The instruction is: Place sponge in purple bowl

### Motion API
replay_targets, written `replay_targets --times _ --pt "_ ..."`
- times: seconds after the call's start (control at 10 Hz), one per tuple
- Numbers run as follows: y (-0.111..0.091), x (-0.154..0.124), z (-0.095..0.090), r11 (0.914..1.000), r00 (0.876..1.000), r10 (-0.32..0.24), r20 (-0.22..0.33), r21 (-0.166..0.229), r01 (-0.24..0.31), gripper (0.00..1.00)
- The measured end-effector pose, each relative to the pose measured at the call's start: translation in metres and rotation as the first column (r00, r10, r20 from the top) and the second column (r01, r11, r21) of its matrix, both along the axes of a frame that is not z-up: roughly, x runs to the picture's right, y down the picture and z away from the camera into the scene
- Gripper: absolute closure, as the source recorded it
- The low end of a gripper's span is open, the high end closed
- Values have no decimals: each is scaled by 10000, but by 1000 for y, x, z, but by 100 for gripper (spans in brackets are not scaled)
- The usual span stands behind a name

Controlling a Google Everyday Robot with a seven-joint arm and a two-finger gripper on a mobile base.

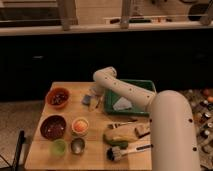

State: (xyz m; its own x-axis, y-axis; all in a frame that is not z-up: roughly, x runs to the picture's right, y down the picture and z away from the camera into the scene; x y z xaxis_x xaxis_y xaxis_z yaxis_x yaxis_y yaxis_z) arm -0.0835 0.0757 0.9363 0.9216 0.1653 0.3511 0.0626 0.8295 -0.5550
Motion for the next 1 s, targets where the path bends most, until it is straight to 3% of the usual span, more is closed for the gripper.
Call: replay_targets --times 0.4,1.0 --pt "8 3 18 9986 9997 187 -182 -491 -195 22" --pt "11 7 27 9973 9992 252 -304 -677 -272 77"
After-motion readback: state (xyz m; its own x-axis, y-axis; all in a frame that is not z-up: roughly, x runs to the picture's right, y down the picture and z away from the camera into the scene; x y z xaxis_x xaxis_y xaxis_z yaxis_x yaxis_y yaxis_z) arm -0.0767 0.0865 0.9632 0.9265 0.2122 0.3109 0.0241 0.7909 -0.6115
